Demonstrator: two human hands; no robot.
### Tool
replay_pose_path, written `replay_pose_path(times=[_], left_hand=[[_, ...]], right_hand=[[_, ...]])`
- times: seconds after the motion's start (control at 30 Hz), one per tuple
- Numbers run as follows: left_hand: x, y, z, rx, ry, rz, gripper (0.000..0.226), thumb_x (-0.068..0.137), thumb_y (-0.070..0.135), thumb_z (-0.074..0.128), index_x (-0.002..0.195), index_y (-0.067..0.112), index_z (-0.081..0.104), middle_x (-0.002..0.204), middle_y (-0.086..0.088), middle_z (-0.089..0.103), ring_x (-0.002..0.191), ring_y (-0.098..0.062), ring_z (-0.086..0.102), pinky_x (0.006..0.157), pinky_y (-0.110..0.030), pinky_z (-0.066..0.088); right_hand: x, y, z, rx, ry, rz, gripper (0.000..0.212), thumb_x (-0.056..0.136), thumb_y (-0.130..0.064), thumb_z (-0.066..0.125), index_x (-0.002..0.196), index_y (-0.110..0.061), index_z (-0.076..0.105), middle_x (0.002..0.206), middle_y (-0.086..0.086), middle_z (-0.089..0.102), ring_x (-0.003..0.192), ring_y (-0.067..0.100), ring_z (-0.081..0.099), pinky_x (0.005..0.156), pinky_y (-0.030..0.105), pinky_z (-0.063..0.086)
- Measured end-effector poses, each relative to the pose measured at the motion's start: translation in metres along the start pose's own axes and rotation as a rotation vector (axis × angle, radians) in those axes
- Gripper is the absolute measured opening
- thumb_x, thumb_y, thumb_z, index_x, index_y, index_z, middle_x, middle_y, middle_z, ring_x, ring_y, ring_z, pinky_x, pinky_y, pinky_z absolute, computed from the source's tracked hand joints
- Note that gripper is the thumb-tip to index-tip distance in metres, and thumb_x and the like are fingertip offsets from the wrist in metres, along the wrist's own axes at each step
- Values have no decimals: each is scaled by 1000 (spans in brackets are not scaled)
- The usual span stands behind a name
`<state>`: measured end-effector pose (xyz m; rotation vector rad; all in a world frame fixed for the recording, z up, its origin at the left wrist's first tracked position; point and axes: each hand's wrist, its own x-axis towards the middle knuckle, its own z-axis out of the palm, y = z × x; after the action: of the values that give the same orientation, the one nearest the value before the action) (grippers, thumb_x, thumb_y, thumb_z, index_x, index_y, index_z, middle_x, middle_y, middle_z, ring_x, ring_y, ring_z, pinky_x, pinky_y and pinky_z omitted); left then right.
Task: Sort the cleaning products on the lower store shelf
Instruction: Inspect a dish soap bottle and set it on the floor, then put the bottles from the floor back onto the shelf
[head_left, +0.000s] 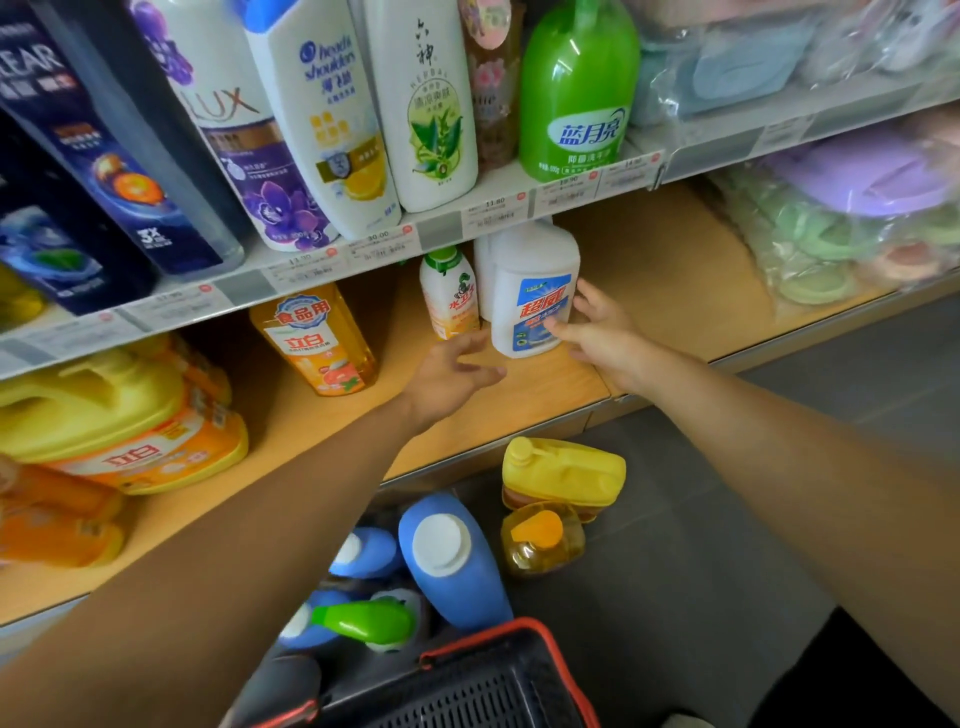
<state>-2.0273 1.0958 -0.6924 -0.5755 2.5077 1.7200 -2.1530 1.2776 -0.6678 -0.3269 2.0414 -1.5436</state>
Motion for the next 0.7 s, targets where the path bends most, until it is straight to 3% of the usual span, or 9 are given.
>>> replay_pose_path(times=[0.03, 0.1, 0.23, 0.3, 0.37, 0.5, 0.6, 0.7], left_hand=[[-9, -4, -5, 65, -37, 17, 57, 91, 24, 75, 143, 16, 53, 138, 4, 57, 115, -15, 61, 82, -16, 48], [-32, -11, -15, 172, -111, 65, 47, 91, 23, 75, 135, 14, 61, 128, 0, 66, 109, -15, 64, 82, -14, 51], [-76, -28, -37, 287, -177, 101, 36, 90, 19, 76, 124, 12, 68, 113, 2, 71, 102, -16, 67, 88, -23, 55], [-96, -36, -46, 266, -199, 70, 33, 88, 21, 78, 120, 17, 70, 113, 4, 73, 103, -13, 68, 90, -29, 56], [-120, -43, -50, 153, -267, 28, 34, 86, 27, 81, 119, 24, 72, 115, 7, 74, 108, -8, 68, 94, -28, 54], [-161, -55, -40, 210, -362, 93, 54, 77, 44, 84, 128, 34, 67, 129, 20, 65, 122, 0, 59, 102, -29, 50], [-170, -65, -31, 210, -261, 168, 49, 82, 27, 84, 127, 35, 65, 129, 18, 65, 120, -2, 59, 97, -37, 53], [-172, -70, -28, 210, -201, 198, 50, 87, 20, 79, 119, 53, 60, 123, 29, 64, 116, -1, 60, 88, -35, 55]], right_hand=[[-5, 3, 2, -72, 3, -9, 47, 87, -18, 78, 118, -45, 56, 107, -28, 61, 102, -1, 58, 92, 38, 50], [-16, 8, 3, -259, -50, 9, 49, 87, -21, 78, 130, -31, 57, 110, -15, 64, 103, 10, 62, 86, 33, 51], [-36, 21, 4, -809, -356, 104, 54, 85, -31, 80, 133, -14, 61, 123, 3, 65, 109, 19, 62, 90, 29, 49], [-43, 31, 3, -994, -445, 172, 48, 85, -36, 79, 125, -14, 65, 120, 3, 65, 110, 22, 62, 92, 31, 50], [-47, 42, 2, -1129, -518, 217, 39, 84, -40, 79, 110, -12, 68, 108, 5, 68, 101, 24, 64, 82, 32, 49], [-55, 55, 0, -1166, -552, 208, 32, 84, -40, 78, 82, -12, 62, 78, 5, 57, 74, 20, 53, 65, 31, 36], [-61, 53, 3, -1072, -537, 199, 30, 89, -37, 74, 74, -16, 58, 74, 4, 56, 70, 19, 52, 65, 31, 36], [-66, 36, 13, -1014, -475, 155, 31, 88, -37, 75, 69, -16, 62, 70, -1, 61, 69, 17, 57, 60, 29, 39]])
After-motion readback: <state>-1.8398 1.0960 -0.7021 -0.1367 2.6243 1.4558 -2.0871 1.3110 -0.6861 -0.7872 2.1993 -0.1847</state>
